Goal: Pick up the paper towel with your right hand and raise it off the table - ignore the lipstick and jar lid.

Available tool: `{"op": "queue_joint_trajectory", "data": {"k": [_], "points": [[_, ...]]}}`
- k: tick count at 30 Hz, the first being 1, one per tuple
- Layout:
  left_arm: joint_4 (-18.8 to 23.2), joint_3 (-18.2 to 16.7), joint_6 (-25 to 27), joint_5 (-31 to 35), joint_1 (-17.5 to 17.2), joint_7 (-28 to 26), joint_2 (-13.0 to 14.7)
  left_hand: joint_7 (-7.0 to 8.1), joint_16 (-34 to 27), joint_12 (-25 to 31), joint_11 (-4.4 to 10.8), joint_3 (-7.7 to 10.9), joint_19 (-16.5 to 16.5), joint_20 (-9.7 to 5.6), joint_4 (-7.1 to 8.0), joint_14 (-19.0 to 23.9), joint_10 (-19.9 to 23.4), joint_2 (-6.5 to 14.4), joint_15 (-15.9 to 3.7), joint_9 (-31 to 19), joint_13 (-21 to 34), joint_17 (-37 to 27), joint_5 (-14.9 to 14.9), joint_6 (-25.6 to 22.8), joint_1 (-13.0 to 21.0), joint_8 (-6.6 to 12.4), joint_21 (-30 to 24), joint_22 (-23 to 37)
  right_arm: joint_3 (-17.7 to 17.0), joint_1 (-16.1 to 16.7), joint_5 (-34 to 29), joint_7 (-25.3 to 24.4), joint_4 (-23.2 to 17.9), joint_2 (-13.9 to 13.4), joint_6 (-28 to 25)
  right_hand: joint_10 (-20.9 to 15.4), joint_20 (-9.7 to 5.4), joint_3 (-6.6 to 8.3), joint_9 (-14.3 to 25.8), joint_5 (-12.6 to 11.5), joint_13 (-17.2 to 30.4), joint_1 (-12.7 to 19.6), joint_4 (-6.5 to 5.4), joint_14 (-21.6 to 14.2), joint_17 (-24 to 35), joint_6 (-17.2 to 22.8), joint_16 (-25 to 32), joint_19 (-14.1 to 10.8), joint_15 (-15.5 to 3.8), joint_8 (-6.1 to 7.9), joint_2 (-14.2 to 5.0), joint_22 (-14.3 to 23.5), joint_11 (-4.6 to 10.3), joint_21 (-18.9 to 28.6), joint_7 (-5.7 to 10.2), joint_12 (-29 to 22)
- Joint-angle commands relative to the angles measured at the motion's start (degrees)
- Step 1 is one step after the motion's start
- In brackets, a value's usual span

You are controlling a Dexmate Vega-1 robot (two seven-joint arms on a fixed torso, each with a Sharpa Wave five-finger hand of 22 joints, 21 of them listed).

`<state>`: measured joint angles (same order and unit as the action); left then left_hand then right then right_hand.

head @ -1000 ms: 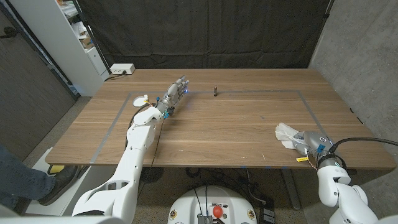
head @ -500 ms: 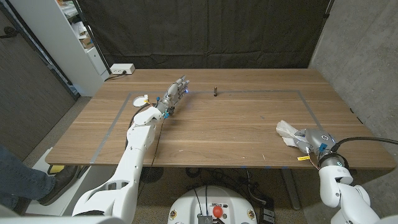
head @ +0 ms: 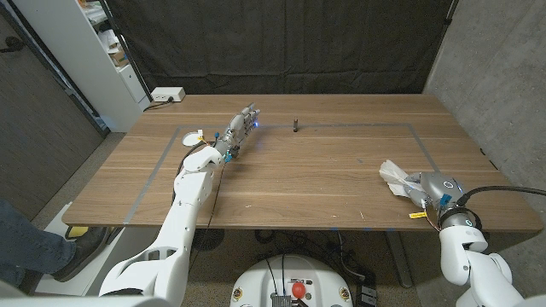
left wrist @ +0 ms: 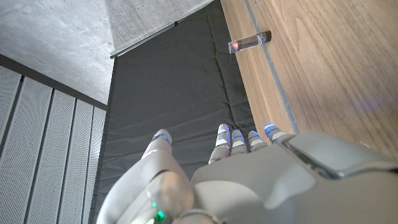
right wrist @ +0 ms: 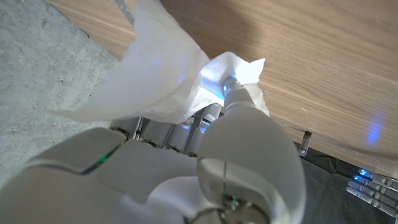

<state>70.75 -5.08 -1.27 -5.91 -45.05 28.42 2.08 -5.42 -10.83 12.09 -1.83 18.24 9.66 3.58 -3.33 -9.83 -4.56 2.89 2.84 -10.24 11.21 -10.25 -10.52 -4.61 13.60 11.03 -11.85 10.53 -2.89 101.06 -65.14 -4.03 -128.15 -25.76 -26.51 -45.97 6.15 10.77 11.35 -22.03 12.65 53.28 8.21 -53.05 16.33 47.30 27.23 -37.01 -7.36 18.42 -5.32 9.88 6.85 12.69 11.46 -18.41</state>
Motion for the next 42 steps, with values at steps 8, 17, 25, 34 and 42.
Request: {"op": "queue_joint_trajectory", "data": {"k": [8,17,25,34,42], "points": [[-0.9,-0.9,-0.9,-0.8,0.2,0.9,0.3,-0.23,0.0,0.1,0.18,0.0,7.9,0.29,-0.35,-0.5,-0.1,0.4,0.23,-0.2,0.0,-0.3,0.0,-0.6,-0.2,-0.1,0.0,0.1,-1.3,1.5,-3.9,1.6,-5.5,2.1,2.3,-0.9,-0.12,0.01,0.2,0.5,0.2,0.6,-0.26,-1.0,0.2,0.7,-0.2,-0.8,-3.39,-0.09,0.1,0.1,-0.04,-0.4,-0.05,0.1],[-1.7,-1.2,-1.3,-1.0,0.6,1.2,0.5,-0.16,0.0,0.1,0.2,0.0,7.9,0.3,-0.41,-0.5,0.0,0.4,0.17,-0.2,0.0,-0.3,0.0,-0.6,-0.2,-0.1,0.1,0.1,-1.3,1.2,-6.2,3.3,-6.9,3.0,3.3,-0.9,-0.14,-0.18,0.2,0.8,0.1,0.5,-0.5,-0.9,0.3,0.8,-0.5,-0.7,-3.48,-0.24,0.14,0.1,-0.05,-0.5,-0.05,0.3],[-1.7,-1.4,-1.5,-1.1,0.7,1.5,0.6,-0.24,0.0,0.0,0.11,-0.01,7.9,0.3,-0.45,-0.5,-0.1,0.5,0.14,-0.2,0.0,-0.3,0.0,-0.7,-0.3,-0.08,0.1,0.1,-1.7,1.1,-7.8,4.1,-8.1,4.0,4.2,-1.0,-0.11,-0.24,0.2,1.1,0.1,0.6,-0.53,-0.9,0.4,0.9,-0.7,-0.7,-3.36,-0.42,0.12,0.1,-0.22,-0.6,-0.11,0.5],[-2.0,-1.6,-1.7,-1.2,0.5,1.6,0.5,-0.23,0.0,0.1,0.15,-0.03,8.0,0.3,-0.5,-0.5,-0.1,0.5,0.14,-0.2,0.0,-0.3,0.0,-0.6,-0.3,-0.1,0.1,0.1,-2.5,1.1,-9.2,4.3,-9.2,4.9,5.5,-1.1,-0.05,-0.37,0.3,1.3,0.1,0.6,-0.66,-0.9,0.5,1.2,-0.7,-0.8,-3.46,-0.47,0.09,0.1,-0.14,-0.7,-0.08,0.6],[-1.0,-1.6,-1.4,-1.2,-0.1,1.4,0.5,-0.22,0.0,0.1,0.14,-0.04,8.0,0.31,-0.54,-0.5,-0.1,0.5,0.19,-0.2,0.0,-0.3,0.0,-0.7,-0.3,-0.08,0.1,0.1,-3.2,0.9,-9.7,4.0,-9.8,5.9,6.7,-1.2,0.03,-0.43,0.3,1.5,0.2,0.6,-0.74,-0.9,0.6,1.3,-0.8,-0.8,-3.46,-0.55,0.01,0.1,-0.15,-0.8,-0.12,0.7]]}}
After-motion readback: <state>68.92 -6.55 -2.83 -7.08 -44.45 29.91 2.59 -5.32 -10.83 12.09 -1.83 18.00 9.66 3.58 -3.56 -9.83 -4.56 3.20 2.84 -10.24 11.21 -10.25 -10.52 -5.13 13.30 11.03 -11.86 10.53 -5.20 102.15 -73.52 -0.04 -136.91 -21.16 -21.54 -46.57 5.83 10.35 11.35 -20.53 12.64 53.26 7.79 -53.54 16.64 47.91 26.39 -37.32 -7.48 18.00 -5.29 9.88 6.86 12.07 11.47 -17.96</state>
